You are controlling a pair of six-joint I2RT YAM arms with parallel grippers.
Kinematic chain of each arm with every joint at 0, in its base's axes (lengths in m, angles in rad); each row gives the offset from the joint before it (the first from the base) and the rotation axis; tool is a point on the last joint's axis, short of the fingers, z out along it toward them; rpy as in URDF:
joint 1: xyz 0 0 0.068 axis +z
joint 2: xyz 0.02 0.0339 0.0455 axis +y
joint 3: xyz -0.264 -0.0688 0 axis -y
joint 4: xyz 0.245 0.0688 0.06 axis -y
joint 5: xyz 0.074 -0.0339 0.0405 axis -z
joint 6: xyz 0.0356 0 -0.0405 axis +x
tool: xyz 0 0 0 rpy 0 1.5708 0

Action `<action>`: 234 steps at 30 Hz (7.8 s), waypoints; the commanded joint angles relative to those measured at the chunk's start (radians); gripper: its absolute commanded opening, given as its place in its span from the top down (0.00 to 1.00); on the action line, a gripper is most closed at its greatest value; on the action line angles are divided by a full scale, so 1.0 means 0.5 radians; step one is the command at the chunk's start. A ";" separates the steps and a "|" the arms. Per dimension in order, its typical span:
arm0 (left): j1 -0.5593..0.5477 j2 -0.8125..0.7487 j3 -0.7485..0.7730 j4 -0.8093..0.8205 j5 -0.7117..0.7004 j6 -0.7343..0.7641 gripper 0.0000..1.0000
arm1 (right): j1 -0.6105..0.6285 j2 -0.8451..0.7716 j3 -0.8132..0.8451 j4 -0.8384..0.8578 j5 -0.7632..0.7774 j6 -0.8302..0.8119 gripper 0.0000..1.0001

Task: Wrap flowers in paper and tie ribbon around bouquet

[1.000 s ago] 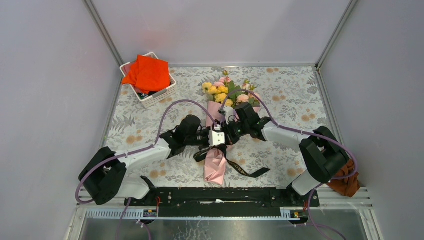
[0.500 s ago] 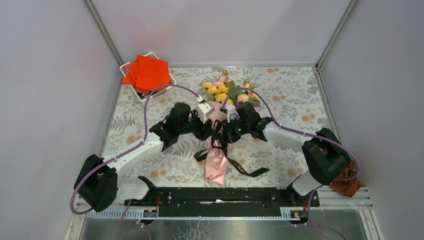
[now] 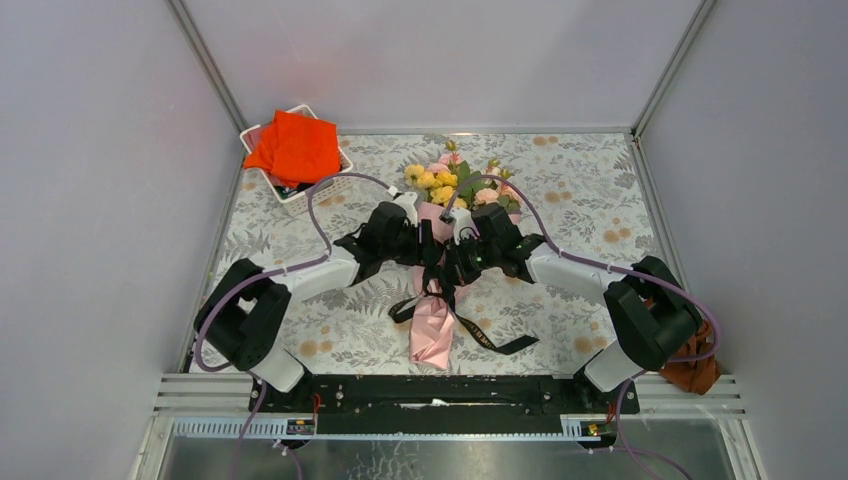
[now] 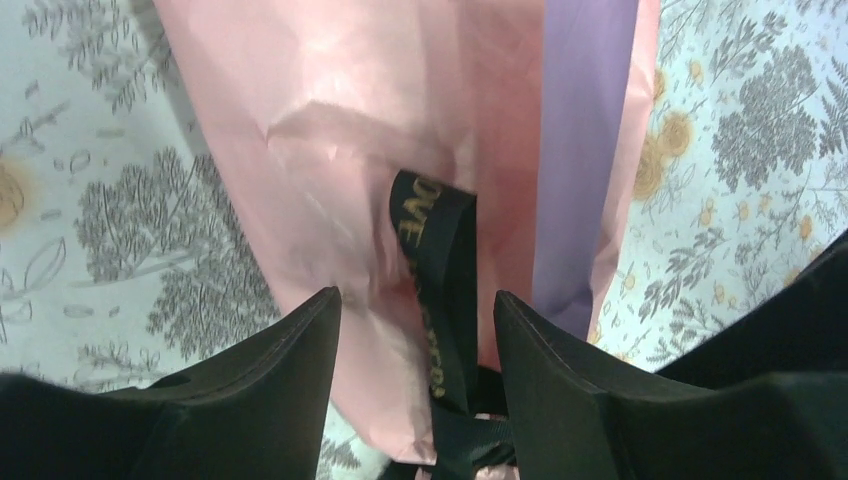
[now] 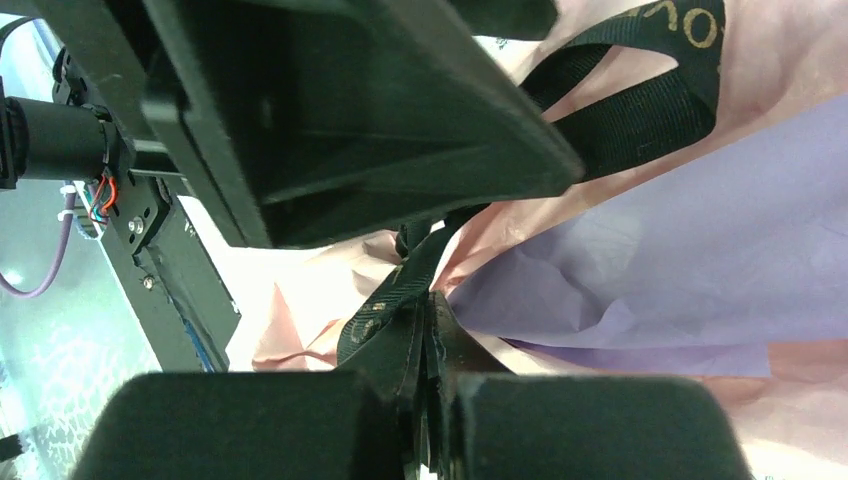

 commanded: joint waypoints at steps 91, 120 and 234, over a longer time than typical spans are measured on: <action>0.499 -0.504 -0.841 -0.204 0.231 3.849 1.00 | -0.810 -0.581 -0.754 -0.371 0.446 0.554 1.00; 0.711 -0.590 -0.958 -0.293 0.224 4.053 1.00 | -1.212 -0.396 -0.932 -0.136 0.279 0.567 1.00; -0.635 -0.693 -0.192 -1.210 0.792 3.371 0.23 | -0.084 -0.913 0.122 -1.205 0.605 0.101 0.24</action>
